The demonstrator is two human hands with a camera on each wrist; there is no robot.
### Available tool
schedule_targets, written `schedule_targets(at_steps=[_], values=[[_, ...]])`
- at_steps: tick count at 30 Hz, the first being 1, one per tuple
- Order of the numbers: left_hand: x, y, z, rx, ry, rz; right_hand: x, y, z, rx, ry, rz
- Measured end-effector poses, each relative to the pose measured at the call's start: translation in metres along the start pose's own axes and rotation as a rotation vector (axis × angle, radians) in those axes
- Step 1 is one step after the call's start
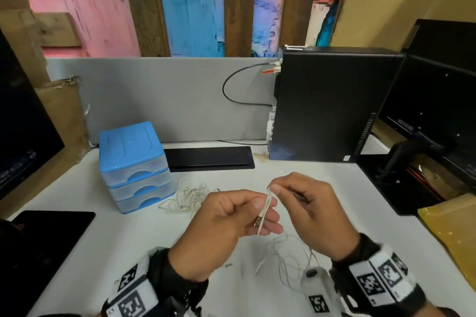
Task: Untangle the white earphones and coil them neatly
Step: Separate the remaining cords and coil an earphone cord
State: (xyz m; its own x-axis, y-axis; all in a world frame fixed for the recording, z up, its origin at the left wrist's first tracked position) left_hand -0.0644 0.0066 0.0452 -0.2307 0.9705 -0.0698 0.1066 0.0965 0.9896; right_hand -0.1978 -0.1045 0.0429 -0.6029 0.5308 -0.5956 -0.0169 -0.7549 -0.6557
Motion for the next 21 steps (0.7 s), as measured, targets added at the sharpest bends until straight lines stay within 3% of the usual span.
schedule_targets(at_steps=[4,10,13,17,21], values=[[-0.003,0.01,0.01,0.227,0.069,0.05,0.012,0.001,-0.032,-0.042,-0.252,-0.042],[-0.01,0.001,0.023,0.268,0.285,-0.027,0.019,-0.029,-0.039,0.212,-0.554,0.032],[-0.012,-0.001,0.02,0.273,0.349,-0.086,0.022,-0.047,-0.034,0.208,-0.627,0.033],[-0.012,0.002,0.023,-0.089,0.447,-0.277,0.011,-0.071,-0.006,0.077,-0.519,0.045],[-0.006,-0.003,0.013,-0.328,0.305,-0.288,-0.001,-0.07,0.022,0.056,-0.246,0.068]])
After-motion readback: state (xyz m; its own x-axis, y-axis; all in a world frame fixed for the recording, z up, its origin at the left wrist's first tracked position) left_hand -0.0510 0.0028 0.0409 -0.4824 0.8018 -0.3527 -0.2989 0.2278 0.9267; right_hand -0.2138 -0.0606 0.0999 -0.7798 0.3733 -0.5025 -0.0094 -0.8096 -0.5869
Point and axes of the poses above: each hand's wrist, its own x-axis away from the middle knuckle, its own z-axis out of the back of the hand, y = z × x, the point moved 3 cm from there along -x, towards the middle knuckle, and after that the axes turned 4 degrees about -x, right-handed, at the moved point
